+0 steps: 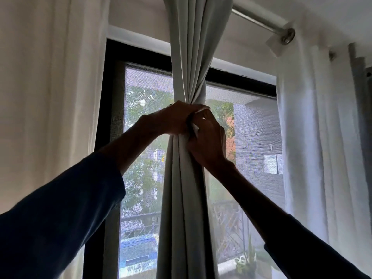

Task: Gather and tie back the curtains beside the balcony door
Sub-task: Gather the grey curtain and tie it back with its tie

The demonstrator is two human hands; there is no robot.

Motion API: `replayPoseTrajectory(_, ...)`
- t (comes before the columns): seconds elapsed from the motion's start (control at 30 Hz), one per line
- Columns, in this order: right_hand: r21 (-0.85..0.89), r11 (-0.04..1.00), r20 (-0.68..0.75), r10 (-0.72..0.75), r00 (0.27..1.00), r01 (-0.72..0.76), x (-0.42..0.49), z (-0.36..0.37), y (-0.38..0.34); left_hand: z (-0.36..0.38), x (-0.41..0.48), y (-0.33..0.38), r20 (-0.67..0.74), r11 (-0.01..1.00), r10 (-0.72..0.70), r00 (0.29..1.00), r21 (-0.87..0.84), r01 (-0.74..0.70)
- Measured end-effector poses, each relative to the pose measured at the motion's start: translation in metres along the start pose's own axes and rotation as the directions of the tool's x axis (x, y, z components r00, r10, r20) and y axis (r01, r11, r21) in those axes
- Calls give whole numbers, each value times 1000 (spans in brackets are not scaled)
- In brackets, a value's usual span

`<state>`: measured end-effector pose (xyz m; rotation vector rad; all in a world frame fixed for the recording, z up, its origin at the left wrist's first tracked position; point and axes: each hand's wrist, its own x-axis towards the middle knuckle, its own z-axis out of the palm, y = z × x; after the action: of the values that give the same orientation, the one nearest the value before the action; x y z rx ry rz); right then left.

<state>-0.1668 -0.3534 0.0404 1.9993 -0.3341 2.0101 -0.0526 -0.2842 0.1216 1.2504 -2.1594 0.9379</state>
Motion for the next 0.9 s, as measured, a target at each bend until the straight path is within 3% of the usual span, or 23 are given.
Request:
replayPoseTrajectory(0.1,17,999,33,-51,998,51,1,-10,1,-7,2,9,26,999,-29,999,-43,30)
replayPoseTrajectory(0.17,38,998,88,-59,994,56,-1,-19,2,-11,3,15,66,991,-112,992,-70,117)
replayPoseTrajectory(0.23,73,995,141,-71,987,61,-4,-25,2,-11,6,15,77,948,-237,968,-201,248)
replayPoseTrajectory(0.33,293,956,229,-34,973,-36,-8,-26,12,-10,12,14,68,841,-372,926,-397,367)
replayPoseTrajectory(0.37,391,913,253,12,967,-114,-8,-27,15,-8,12,14,31,814,-392,920,-454,362)
replayPoseTrajectory(0.43,532,798,293,140,946,-283,-2,-28,23,1,11,14,-117,856,-362,925,-435,280)
replayPoseTrajectory(0.5,552,757,274,231,934,-349,4,-30,33,15,8,18,-281,922,-322,904,-308,232)
replayPoseTrajectory(0.6,552,726,200,363,910,-410,13,-29,52,23,9,22,-379,938,-272,885,-309,155)
replayPoseTrajectory(0.7,585,496,435,476,764,-642,27,-27,67,16,7,16,-333,909,-230,915,-410,79)
replayPoseTrajectory(0.83,601,166,731,283,621,-782,35,-27,66,11,-3,0,-203,681,-247,948,-732,21)
replayPoseTrajectory(0.9,588,32,790,194,582,-808,32,-25,58,11,-6,-3,-170,565,-267,949,-825,11)
